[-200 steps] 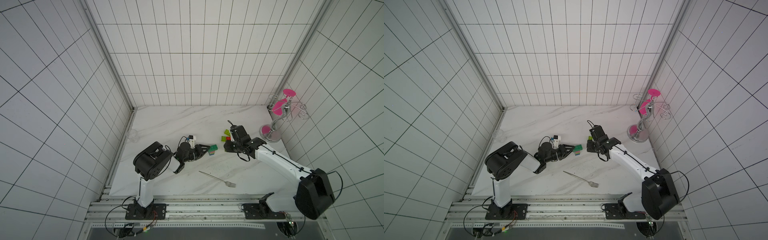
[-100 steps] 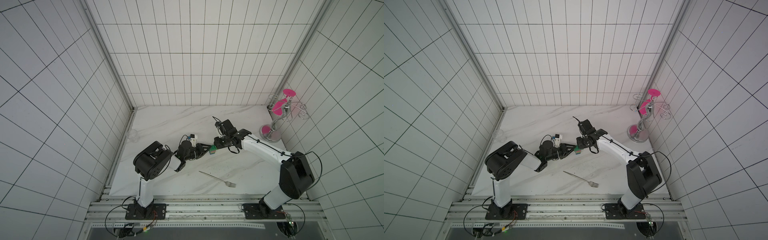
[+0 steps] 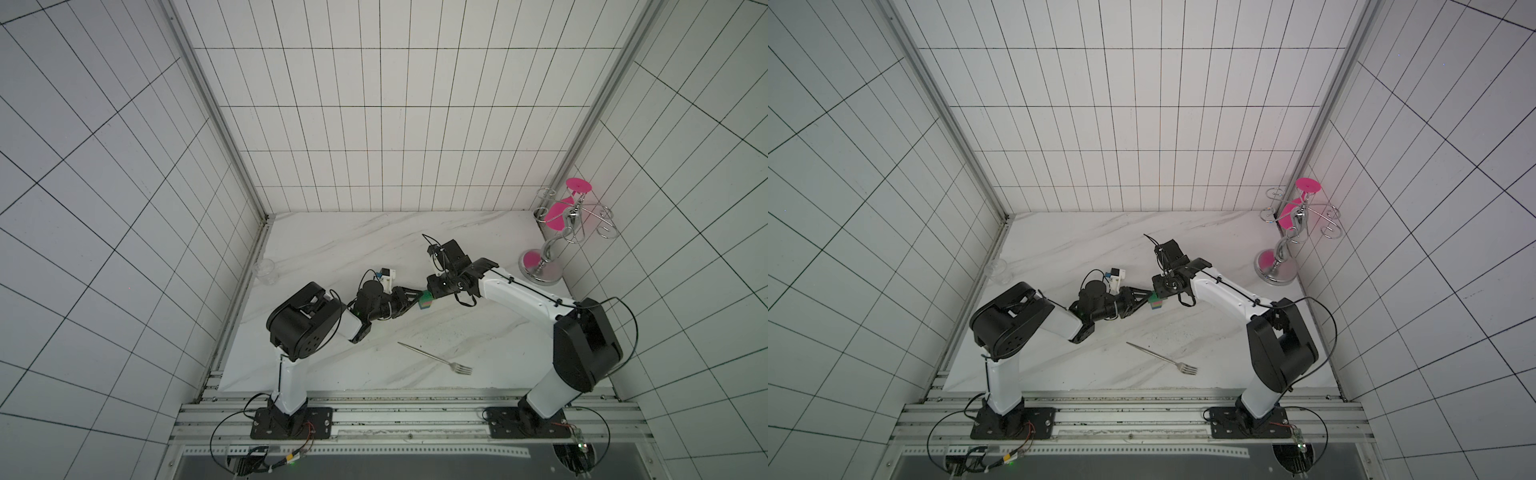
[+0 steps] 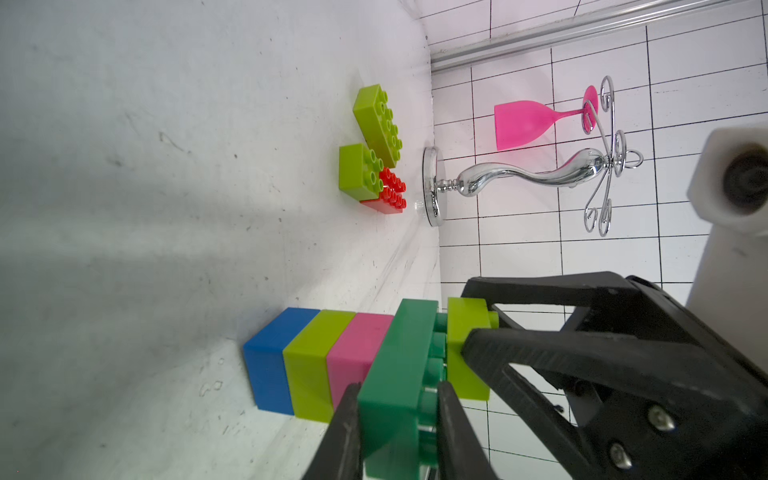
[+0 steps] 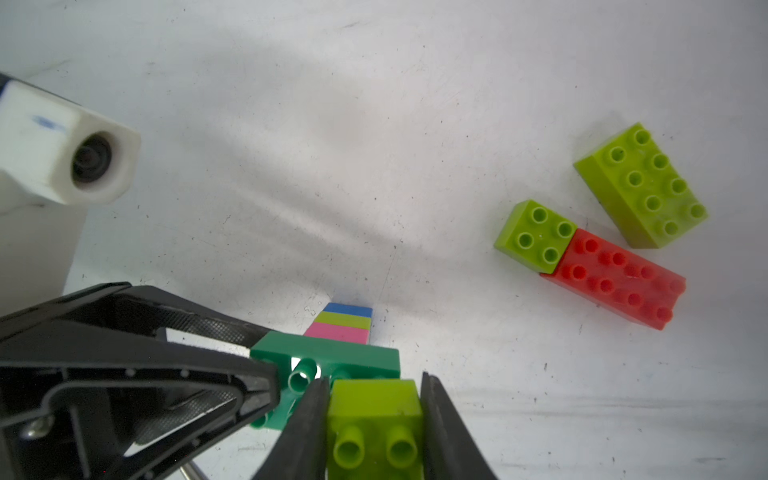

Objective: Assemble a spoon with lego
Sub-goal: Assemble the lego brick with the lego brick.

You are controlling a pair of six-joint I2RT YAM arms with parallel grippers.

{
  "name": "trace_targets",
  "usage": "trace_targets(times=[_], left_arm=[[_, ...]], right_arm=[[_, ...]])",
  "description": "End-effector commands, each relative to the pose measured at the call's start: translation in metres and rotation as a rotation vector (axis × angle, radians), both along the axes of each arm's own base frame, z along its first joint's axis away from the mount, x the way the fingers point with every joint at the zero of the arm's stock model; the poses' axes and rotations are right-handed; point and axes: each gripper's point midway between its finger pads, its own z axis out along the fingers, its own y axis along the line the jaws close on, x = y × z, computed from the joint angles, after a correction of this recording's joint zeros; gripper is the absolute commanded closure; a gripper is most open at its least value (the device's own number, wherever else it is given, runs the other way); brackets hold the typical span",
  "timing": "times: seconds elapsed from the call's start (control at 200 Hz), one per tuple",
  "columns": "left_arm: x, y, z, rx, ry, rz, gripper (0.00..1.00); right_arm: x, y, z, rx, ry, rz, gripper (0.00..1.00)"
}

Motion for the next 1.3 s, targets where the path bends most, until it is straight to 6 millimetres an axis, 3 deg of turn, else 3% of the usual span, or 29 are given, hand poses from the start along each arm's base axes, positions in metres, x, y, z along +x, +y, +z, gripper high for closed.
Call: trace_targets(times=[0.0,0.205,0.435,0.71,0.86,1.114,1.294], left_arm=[[-0.003,0.001,-0.016,0.03,0.035,-0.016,0.78],[-0.002,0.005,-0.014,0.029,0.033,-0.01,0.78],[-0.002,0.003,-0.015,0.027,0.036,-0.018,0.78],[-0.001,0.003,-0.016,0.036,0.037,-0.019,0.78],[0.0,0.003,-0.015,0.037,0.034,-0.016,0.78],[-0.001,0.003,-0.018,0.035,0.038,-0.016,0.78],[-0.003,0.005,-0.022,0.032,0.042,-0.014,0.79]], right_arm=[[0.006,-0.01,-0.01,-0.062,0.011,-0.023,0.79],[0.001,-0.02,-0.012,-0.064,0.03,-0.047,0.79],[-0.003,-0.011,-0.02,-0.02,0.059,-0.032,0.8],[-0.014,-0.02,-0.045,-0.173,0.088,-0.05,0.82],[-0.02,-0.027,-0.047,-0.256,0.06,-0.07,0.82],[-0.035,-0.015,-0.056,-0.198,0.138,-0.077,0.82],[-0.05,-0.002,-0.076,-0.117,0.266,-0.06,0.83]])
